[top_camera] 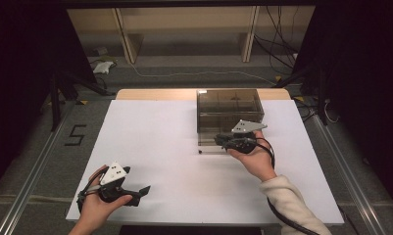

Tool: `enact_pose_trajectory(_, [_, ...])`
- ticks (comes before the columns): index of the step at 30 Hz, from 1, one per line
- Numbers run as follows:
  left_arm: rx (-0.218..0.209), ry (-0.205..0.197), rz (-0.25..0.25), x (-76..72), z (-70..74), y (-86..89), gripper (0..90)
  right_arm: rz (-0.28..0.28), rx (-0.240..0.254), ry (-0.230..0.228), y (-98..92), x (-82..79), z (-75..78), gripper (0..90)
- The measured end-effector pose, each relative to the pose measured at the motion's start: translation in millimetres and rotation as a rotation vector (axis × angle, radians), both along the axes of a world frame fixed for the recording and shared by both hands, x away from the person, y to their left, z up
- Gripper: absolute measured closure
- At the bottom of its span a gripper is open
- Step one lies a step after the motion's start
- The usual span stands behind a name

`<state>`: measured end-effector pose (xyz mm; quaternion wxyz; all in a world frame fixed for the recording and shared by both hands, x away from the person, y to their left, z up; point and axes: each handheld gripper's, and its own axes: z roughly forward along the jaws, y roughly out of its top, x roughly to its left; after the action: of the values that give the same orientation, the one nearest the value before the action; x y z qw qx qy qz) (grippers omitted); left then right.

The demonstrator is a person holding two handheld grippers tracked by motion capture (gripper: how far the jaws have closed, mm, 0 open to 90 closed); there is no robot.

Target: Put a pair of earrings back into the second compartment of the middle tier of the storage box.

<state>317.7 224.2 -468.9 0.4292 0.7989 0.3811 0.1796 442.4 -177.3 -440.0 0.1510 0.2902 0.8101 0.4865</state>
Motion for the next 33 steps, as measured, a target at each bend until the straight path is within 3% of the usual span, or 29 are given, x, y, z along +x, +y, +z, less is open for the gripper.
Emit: enact_pose_trajectory(33, [0.000, 0.000, -0.002, 0.0, 0.0, -0.1, 0.5, -0.124, 0.009, -0.007, -25.0, 10.2, -1.7, 80.7])
